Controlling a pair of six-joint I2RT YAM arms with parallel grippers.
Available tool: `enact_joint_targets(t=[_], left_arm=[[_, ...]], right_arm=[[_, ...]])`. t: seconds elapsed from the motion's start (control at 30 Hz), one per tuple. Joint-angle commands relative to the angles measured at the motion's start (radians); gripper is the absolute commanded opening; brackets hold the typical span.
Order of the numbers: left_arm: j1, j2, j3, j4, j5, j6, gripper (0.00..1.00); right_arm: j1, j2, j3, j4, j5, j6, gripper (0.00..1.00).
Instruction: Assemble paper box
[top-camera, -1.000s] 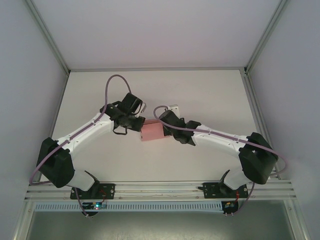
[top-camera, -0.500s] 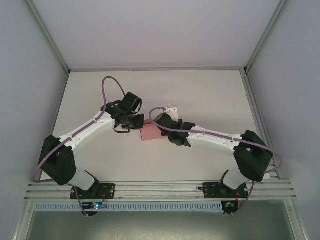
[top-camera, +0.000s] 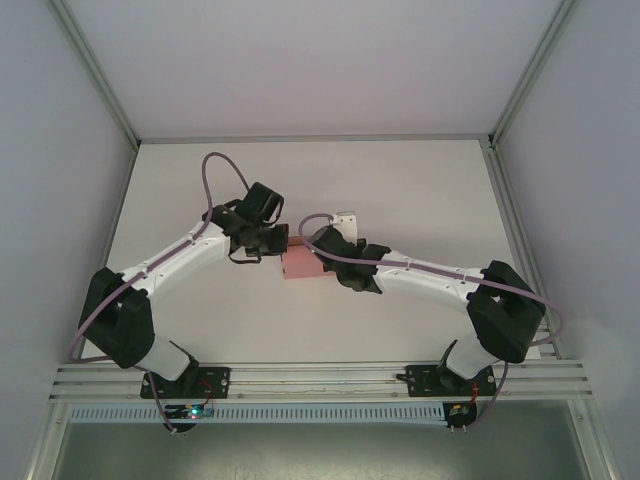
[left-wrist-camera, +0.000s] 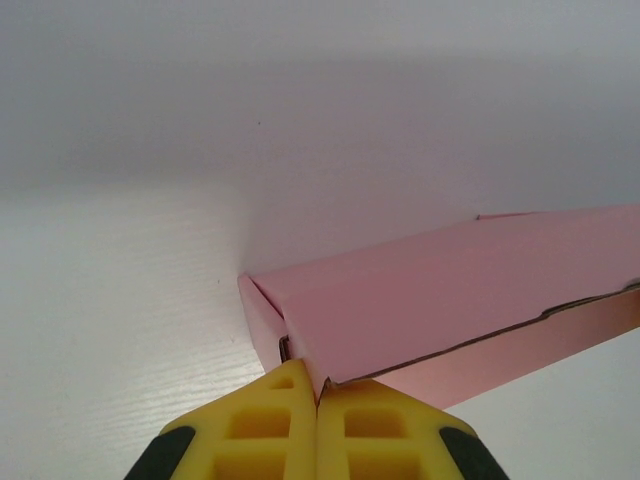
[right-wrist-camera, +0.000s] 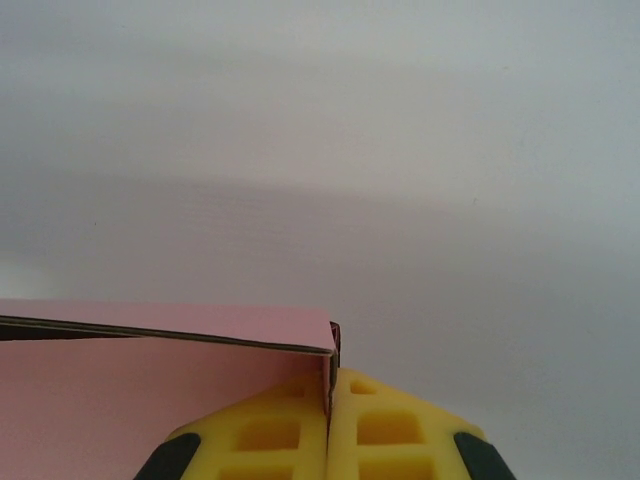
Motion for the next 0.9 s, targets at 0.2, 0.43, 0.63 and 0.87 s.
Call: enact_joint_targets(t=[0.2, 0.43, 0.63, 0.87], left_arm=[[-0.011, -0.04, -0.15, 0.105, -0.013, 0.118, 0.0], [-0.021, -0.077, -0.255, 0.137, -0.051, 0.168, 0.0], [-0.056, -0.099, -0.307, 0.148, -0.109, 0.186, 0.0], [-0.162, -0.105, -0.319, 0.108, -0.269, 0.26, 0.0]], right_arm=[[0.015, 0.039, -0.061, -0.022, -0.06, 0.017, 0.0], [0.016, 0.027, -0.087, 0.008, -0.039, 0.001, 0.0], [0.028, 0.012, -0.112, 0.049, -0.019, -0.015, 0.0], [0.045, -0.004, -0.147, 0.089, 0.022, -0.025, 0.0]])
